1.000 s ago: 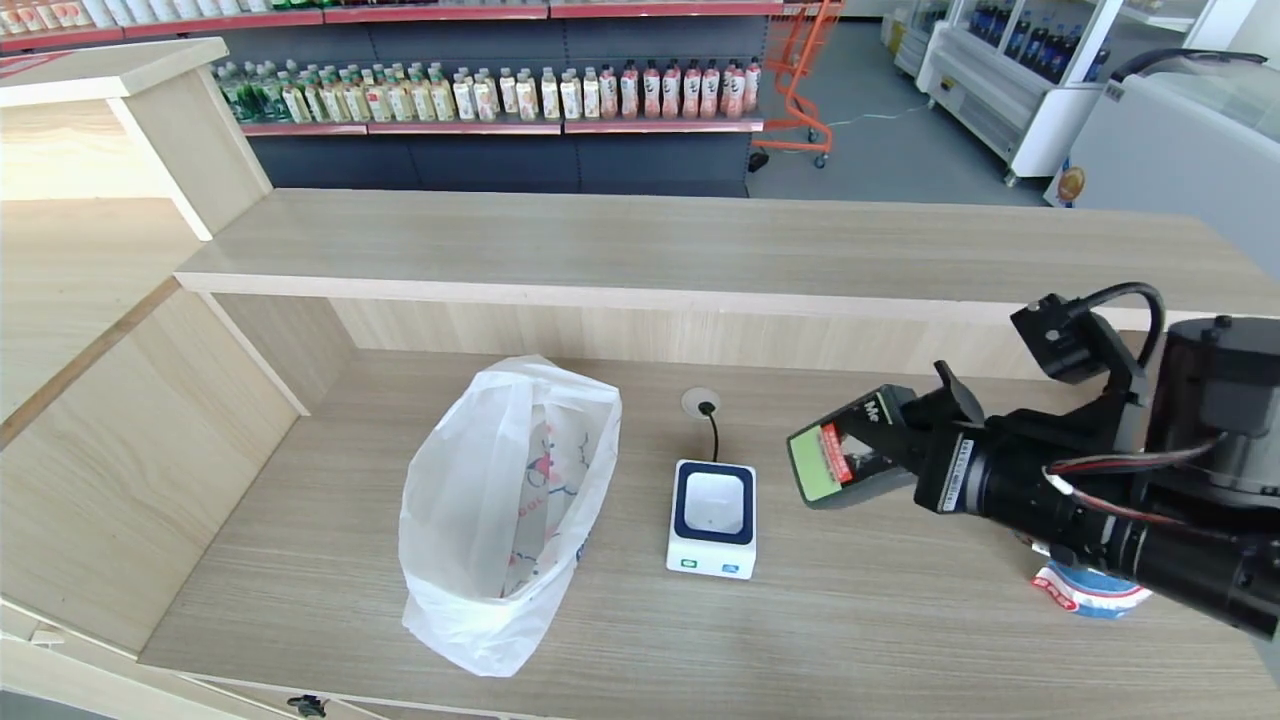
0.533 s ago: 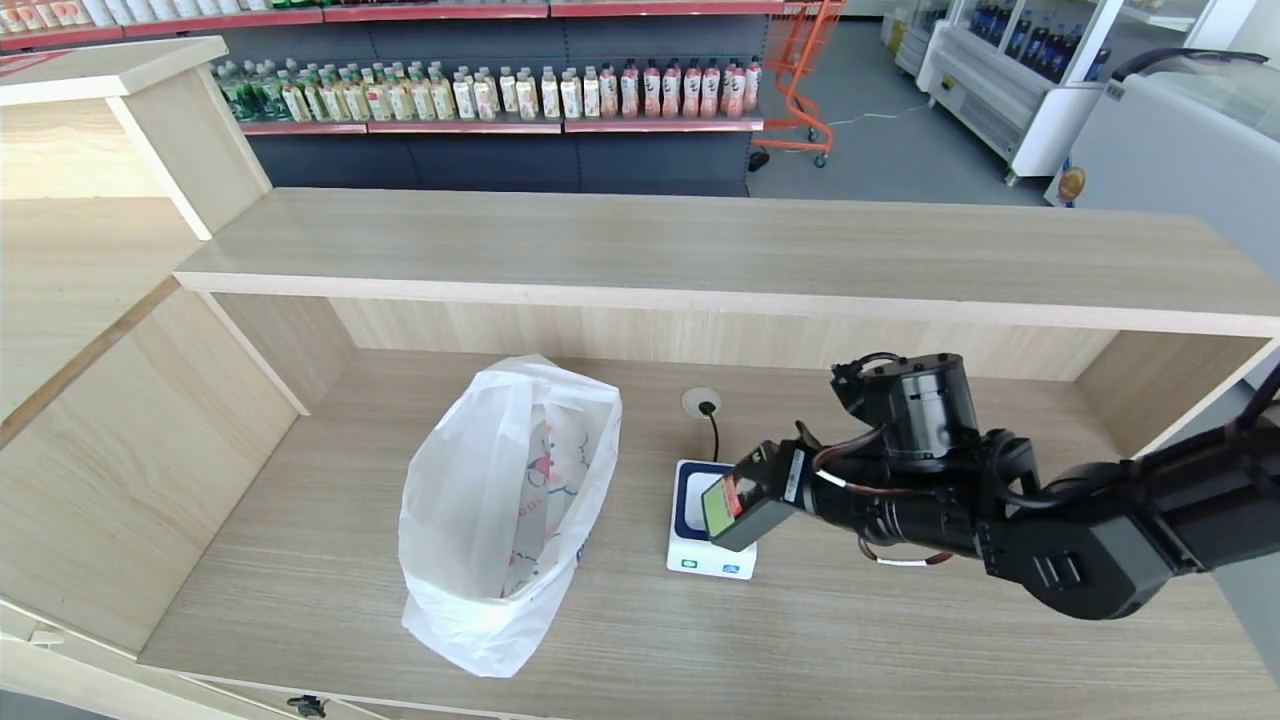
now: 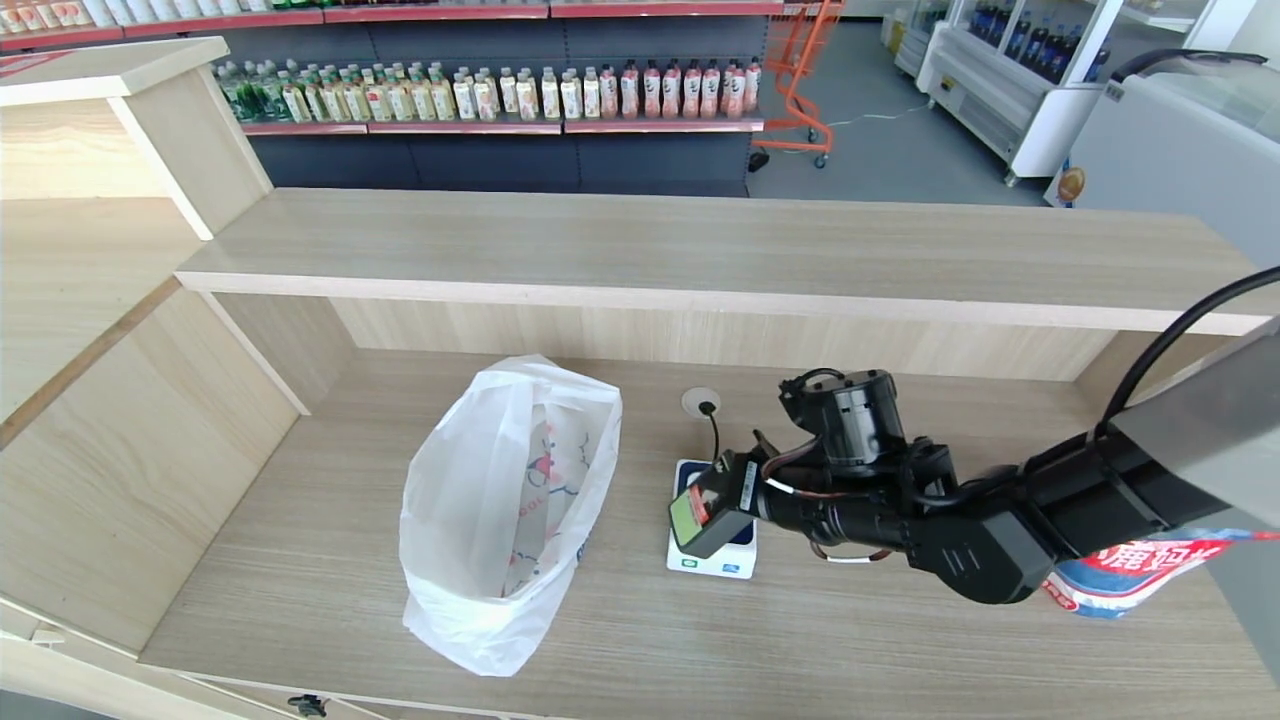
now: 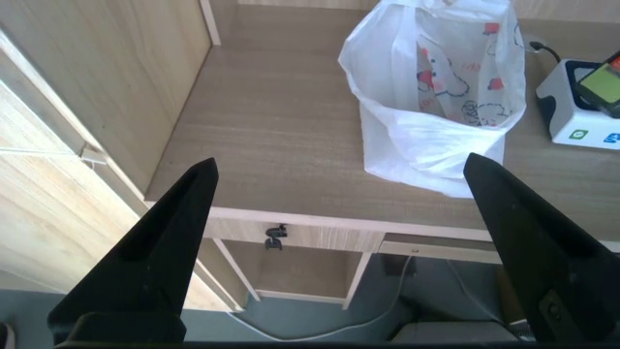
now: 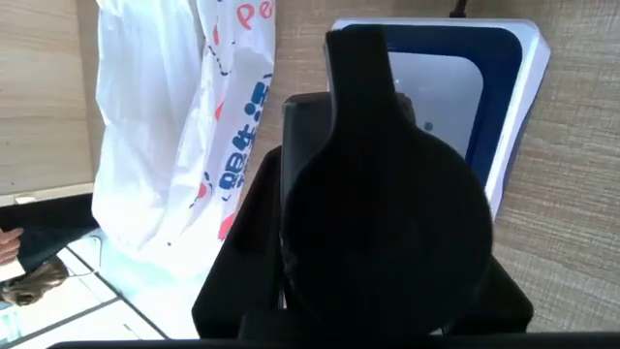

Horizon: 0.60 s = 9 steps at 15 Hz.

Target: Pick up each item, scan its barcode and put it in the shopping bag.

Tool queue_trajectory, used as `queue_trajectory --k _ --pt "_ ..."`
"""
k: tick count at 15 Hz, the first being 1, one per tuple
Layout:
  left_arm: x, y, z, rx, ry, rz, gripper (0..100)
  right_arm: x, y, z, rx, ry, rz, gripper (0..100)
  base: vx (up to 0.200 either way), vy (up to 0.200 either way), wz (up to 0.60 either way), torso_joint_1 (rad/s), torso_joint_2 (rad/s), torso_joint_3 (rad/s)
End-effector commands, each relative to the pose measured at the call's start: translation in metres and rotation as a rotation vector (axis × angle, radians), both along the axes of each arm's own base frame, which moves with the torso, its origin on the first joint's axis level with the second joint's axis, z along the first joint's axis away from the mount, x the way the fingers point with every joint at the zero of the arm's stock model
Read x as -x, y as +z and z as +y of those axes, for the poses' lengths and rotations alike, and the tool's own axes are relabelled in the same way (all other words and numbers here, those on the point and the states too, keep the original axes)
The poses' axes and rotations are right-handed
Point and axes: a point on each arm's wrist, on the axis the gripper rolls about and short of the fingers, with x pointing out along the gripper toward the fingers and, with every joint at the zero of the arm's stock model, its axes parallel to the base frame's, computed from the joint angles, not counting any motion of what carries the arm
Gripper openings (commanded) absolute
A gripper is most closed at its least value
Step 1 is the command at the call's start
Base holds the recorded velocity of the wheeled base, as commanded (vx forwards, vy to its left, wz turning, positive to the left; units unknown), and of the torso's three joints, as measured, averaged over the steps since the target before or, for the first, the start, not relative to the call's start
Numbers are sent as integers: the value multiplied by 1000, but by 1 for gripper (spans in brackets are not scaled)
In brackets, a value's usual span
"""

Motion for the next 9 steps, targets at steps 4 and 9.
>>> queue_trajectory --k 4,9 --pt "0 0 0 0 0 0 100 19 65 -25 -110 -47 -124 0 0 0 0 0 0 0" --pt "0 0 0 0 0 0 100 83 115 -101 274 27 -554 0 0 0 0 0 0 0"
